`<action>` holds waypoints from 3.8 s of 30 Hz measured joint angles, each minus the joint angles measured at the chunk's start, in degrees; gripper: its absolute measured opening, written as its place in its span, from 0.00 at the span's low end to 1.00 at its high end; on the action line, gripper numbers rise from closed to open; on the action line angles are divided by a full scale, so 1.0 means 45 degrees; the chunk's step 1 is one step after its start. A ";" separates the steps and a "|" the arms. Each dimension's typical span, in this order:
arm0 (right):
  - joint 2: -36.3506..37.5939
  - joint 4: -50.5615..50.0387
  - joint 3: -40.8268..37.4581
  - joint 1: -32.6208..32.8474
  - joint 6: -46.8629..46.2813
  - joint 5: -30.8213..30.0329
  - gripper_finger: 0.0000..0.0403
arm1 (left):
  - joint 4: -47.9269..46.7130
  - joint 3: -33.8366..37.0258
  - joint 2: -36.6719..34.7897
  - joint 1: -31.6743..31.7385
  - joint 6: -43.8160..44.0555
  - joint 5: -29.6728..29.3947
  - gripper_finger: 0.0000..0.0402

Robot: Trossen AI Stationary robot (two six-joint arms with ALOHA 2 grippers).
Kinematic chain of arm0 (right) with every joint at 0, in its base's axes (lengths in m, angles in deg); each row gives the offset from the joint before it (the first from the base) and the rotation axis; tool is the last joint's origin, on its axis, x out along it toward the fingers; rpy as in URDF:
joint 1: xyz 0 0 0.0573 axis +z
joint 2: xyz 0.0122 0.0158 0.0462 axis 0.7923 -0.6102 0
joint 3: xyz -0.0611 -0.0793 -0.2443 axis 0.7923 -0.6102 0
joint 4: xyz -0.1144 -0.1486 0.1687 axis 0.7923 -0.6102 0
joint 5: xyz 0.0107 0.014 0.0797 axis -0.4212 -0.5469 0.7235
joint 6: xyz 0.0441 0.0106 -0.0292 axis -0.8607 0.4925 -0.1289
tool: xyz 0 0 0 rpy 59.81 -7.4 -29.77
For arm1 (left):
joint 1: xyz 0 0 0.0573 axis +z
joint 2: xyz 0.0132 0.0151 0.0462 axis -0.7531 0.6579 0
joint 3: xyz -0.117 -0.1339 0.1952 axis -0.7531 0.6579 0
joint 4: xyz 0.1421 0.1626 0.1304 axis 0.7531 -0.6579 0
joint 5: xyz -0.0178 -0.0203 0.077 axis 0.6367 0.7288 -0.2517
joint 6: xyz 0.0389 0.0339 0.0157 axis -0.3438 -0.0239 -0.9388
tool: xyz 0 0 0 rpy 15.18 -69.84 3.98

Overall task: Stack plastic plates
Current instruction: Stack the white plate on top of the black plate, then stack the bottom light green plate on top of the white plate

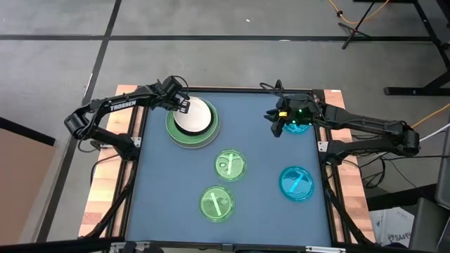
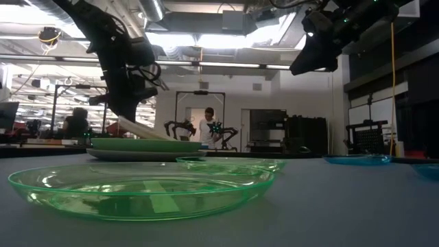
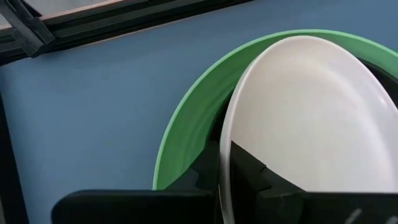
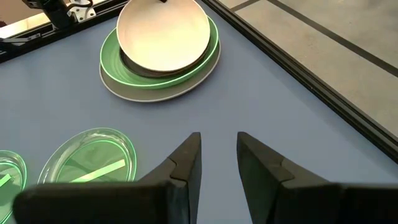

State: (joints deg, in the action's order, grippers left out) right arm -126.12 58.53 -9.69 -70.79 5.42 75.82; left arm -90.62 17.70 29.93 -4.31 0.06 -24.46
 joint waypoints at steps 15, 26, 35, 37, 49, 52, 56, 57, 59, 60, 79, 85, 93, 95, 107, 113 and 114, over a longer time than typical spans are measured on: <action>0.0000 0.0002 0.0000 0.0010 0.0000 0.0000 0.23 | 0.0005 0.0000 0.0000 -0.0596 0.0073 0.0248 0.04; 0.0000 0.0000 0.0000 0.0005 0.0000 0.0000 0.23 | 0.0000 0.0001 0.0000 -0.0601 0.0088 0.0248 0.10; 0.0000 -0.0005 0.0000 0.0005 0.0000 0.0005 0.23 | 0.0000 0.0000 0.0000 -0.0601 0.0087 0.0248 0.28; 0.0000 -0.0005 0.0000 0.0005 0.0000 0.0005 0.23 | 0.0000 0.0002 0.0000 -0.0601 0.0085 0.0248 0.30; 0.0000 -0.0129 0.0000 -0.0005 -0.0005 0.0005 0.23 | 0.0005 0.0000 -0.0062 -0.0601 0.0078 0.0248 0.31; -0.0005 -0.0236 0.0000 -0.0004 -0.0005 0.0005 0.23 | 0.0010 0.0002 -0.0303 -0.0605 0.0078 0.0245 0.31; -0.0005 -0.0346 0.0000 -0.0002 -0.0005 0.0005 0.23 | 0.0015 0.0000 -0.0939 -0.0665 0.0095 0.0227 0.31; -0.0005 -0.0354 0.0000 -0.0005 -0.0004 0.0005 0.23 | 0.0015 0.0000 -0.1116 -0.0739 0.0148 0.0214 0.31; -0.0005 -0.0364 0.0000 -0.0003 -0.0003 0.0000 0.23 | 0.0015 0.0000 -0.1506 -0.0995 0.0379 0.0223 0.31; -0.0005 -0.0364 0.0000 0.0000 -0.0002 0.0003 0.23 | 0.0030 0.0000 -0.1700 -0.1168 0.0425 0.0225 0.31; -0.0005 -0.0363 0.0000 0.0000 -0.0104 0.0005 0.23 | 0.1030 0.0000 -0.2667 -0.7904 0.4087 -0.0590 0.31; -0.0005 -0.0364 0.0000 0.0000 -0.0121 0.0005 0.23 | 0.1353 0.0000 -0.2667 -1.0307 0.5832 -0.1990 0.31; -0.0005 -0.0361 0.0000 0.0000 -0.0136 0.0005 0.23 | 0.1837 0.0000 -0.2148 -1.2825 0.8148 -0.3598 0.31; -0.0005 -0.0364 0.0000 0.0000 -0.0141 0.0005 0.23 | 0.2342 -0.0019 -0.1735 -1.3233 0.8496 -0.3667 0.31; -0.0005 -0.0418 0.0000 0.0010 -0.0146 0.0005 0.23 | 0.5911 -0.0010 0.1254 -1.4737 1.0253 -0.3405 0.31; -0.0005 -0.0458 0.0000 0.0005 -0.0146 0.0010 0.23 | 0.6279 -0.0990 0.2734 -1.5115 1.0758 -0.3305 0.31; -0.0005 -0.0457 0.0000 0.0005 -0.0146 0.0006 0.23 | 0.6237 -0.1287 0.2988 -1.5118 1.0758 -0.3203 0.31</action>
State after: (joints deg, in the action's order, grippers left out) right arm -126.14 56.48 -9.69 -70.77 4.77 75.85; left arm -62.55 11.91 43.37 -72.34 48.48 -38.88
